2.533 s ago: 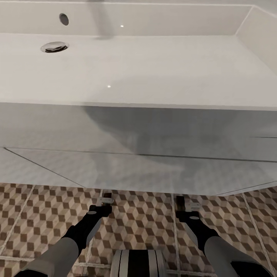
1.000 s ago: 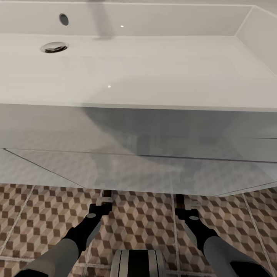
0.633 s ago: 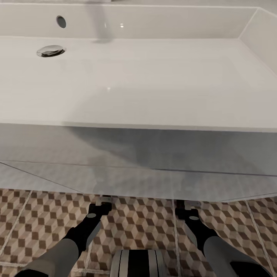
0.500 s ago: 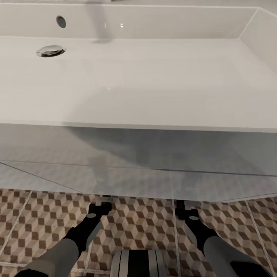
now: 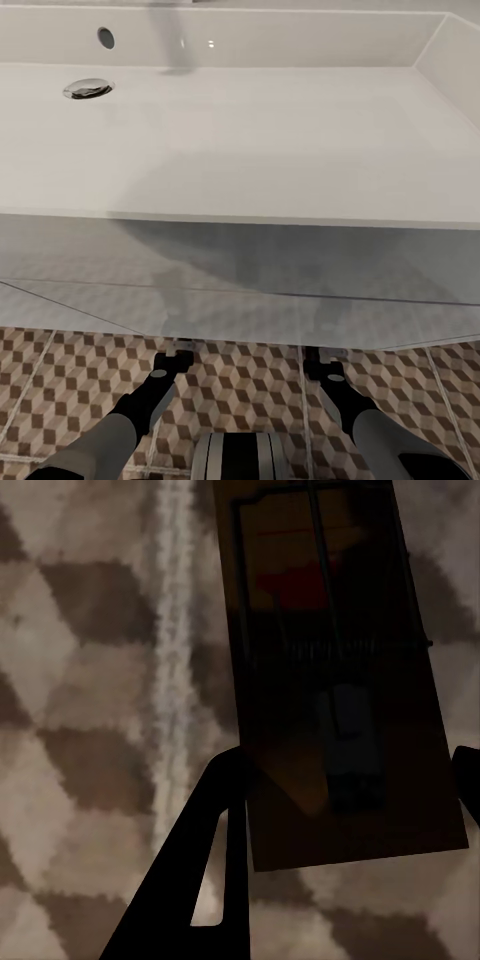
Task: Take the four mousetraps from the cabinet in the bathroom and place them on the bathroom floor. Make sure all four end up on the same floor surface, and ensure that at least two of them are either under or directly next to the same bathroom sink.
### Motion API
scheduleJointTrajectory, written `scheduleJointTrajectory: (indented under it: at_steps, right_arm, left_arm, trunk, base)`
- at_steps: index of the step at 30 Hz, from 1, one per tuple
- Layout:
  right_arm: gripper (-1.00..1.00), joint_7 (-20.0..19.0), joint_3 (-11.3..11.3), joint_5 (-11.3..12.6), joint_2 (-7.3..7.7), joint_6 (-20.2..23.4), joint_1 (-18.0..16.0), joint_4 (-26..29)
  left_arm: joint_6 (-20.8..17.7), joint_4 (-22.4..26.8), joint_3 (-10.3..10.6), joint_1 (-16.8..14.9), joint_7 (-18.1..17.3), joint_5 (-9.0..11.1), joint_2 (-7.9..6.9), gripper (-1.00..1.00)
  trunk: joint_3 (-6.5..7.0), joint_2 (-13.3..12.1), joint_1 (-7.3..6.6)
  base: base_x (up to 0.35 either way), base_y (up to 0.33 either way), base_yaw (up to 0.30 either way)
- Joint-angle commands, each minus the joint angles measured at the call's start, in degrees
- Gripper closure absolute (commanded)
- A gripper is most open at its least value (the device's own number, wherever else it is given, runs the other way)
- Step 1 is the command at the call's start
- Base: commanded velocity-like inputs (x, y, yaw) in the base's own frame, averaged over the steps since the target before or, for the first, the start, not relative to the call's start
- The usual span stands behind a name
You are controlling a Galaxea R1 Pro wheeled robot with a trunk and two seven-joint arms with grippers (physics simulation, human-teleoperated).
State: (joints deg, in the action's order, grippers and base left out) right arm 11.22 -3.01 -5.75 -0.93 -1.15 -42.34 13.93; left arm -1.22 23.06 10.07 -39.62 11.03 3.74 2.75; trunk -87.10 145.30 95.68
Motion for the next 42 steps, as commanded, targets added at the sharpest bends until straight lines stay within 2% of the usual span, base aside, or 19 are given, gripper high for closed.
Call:
scheduleJointTrajectory:
  at_steps: [1,33,42]
  right_arm:
    - [1.00,0.1,-0.3,-0.4,-0.04,0.0,0.0,0.0]
    - [1.00,0.1,-0.5,-0.1,-0.07,0.6,0.0,0.2]
    - [1.00,0.1,-0.5,0.0,-0.04,0.6,0.0,0.2]
  left_arm:
    - [-0.2,0.1,0.5,0.0,0.5,0.3,-0.04,1.00]
    - [-0.2,0.1,0.5,0.0,0.5,0.3,-0.03,1.00]
    - [-0.1,0.1,0.5,0.0,0.5,0.3,-0.09,1.00]
  trunk:
    - [-0.03,0.0,-0.01]
    - [-0.03,0.0,-0.01]
    - [-0.03,0.0,-0.01]
  base:
    - [0.000,0.000,-0.005]
    - [0.000,0.000,-0.023]
    - [0.132,0.000,0.000]
